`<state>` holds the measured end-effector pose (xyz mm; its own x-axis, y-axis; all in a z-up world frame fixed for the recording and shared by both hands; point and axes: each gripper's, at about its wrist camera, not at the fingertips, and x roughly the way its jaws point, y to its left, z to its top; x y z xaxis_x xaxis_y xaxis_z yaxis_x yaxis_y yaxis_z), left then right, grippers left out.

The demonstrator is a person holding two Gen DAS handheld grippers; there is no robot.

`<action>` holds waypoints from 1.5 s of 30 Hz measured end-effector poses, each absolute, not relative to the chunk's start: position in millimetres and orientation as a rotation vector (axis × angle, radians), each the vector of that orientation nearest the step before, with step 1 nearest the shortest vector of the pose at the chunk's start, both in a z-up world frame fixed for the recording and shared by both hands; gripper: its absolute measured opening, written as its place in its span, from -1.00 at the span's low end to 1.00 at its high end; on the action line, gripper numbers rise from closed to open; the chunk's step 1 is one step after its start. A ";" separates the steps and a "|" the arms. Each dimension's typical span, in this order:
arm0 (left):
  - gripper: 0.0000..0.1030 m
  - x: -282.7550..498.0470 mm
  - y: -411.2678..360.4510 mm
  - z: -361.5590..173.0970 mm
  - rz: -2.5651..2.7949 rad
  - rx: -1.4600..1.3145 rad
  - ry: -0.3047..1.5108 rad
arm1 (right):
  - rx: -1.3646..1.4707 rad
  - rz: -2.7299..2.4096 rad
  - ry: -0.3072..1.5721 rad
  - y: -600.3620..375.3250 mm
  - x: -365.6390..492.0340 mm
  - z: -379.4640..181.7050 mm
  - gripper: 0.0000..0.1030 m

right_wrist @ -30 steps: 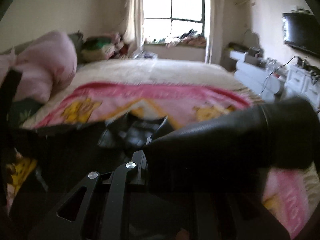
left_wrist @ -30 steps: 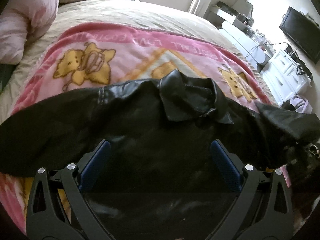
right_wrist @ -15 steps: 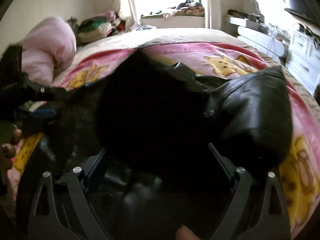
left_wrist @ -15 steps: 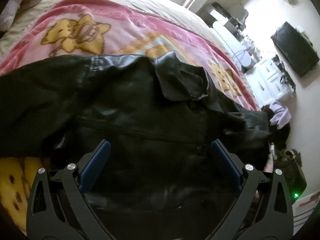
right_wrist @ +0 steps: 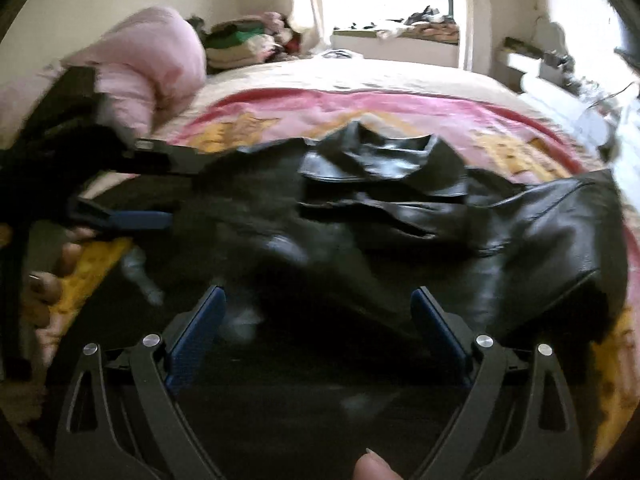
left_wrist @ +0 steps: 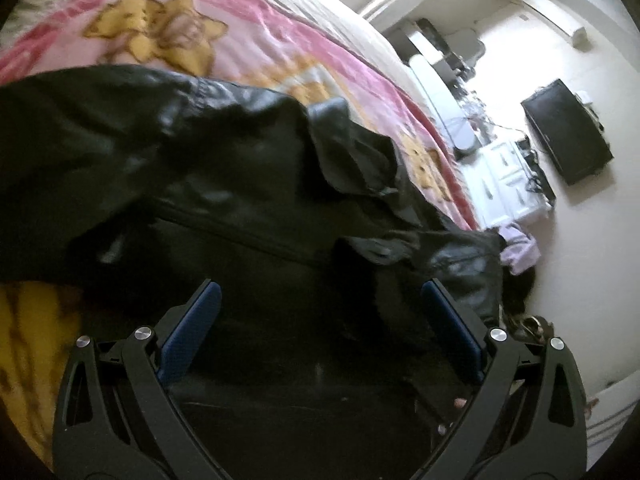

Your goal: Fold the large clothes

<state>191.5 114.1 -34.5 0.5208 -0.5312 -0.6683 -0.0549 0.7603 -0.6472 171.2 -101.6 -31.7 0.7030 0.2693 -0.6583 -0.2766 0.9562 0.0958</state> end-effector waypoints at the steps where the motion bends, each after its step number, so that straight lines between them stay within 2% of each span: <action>1: 0.82 193.5 109.5 -35.4 -0.324 -0.665 1.005 | 0.006 0.309 0.735 -102.4 168.1 -29.7 0.80; 7: 0.77 215.9 68.9 -47.2 -0.438 -0.698 1.063 | 0.102 0.212 0.710 -138.1 137.3 -17.7 0.80; 8: 0.55 219.5 62.7 -49.3 -0.452 -0.706 1.072 | 0.114 0.187 0.706 -146.4 130.2 -16.1 0.80; 10: 0.30 230.2 48.6 -53.1 -0.452 -0.714 1.089 | 0.127 0.156 0.702 -157.6 120.5 -14.0 0.80; 12: 0.26 237.5 38.2 -56.9 -0.455 -0.713 1.104 | 0.143 0.122 0.698 -170.1 111.2 -12.1 0.80; 13: 0.05 241.6 33.4 -58.3 -0.449 -0.706 1.109 | 0.152 0.105 0.695 -177.6 106.1 -10.0 0.80; 14: -0.35 243.7 29.9 -58.2 -0.442 -0.698 1.107 | 0.158 0.093 0.692 -181.5 103.5 -8.9 0.80; 15: -0.56 246.0 26.6 -57.0 -0.416 -0.675 1.103 | 0.168 0.081 0.686 -186.6 100.6 -7.2 0.80; 16: -0.92 246.9 24.8 -55.6 -0.400 -0.653 1.100 | 0.177 0.073 0.681 -191.3 98.0 -5.8 0.80; 20: -0.99 242.3 19.0 -27.1 -0.437 -0.599 1.052 | 0.181 0.035 0.660 -208.1 86.1 0.5 0.80; 28: -1.00 199.8 36.6 83.4 -0.503 -0.476 0.781 | 0.187 -0.051 0.635 -234.6 75.3 7.7 0.80; 32: -1.00 178.7 66.2 100.1 -0.490 -0.476 0.713 | 0.194 -0.083 0.638 -247.1 79.1 6.0 0.80; 37: -1.00 166.9 98.7 70.5 -0.376 -0.435 0.705 | 0.217 -0.123 0.682 -254.8 90.6 -2.1 0.80; 43: -1.00 177.4 114.8 -10.6 -0.267 -0.408 0.864 | 0.263 -0.179 0.723 -271.5 118.1 -6.0 0.79; 45: -1.00 179.5 122.0 -28.8 -0.218 -0.403 0.900 | 0.256 -0.202 0.718 -275.2 131.8 -3.2 0.71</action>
<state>179.5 122.0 -28.8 0.6068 -0.3492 -0.7141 0.0167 0.9037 -0.4277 131.8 -275.2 -3.2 0.7361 -0.0944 -0.6703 0.2690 0.9495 0.1617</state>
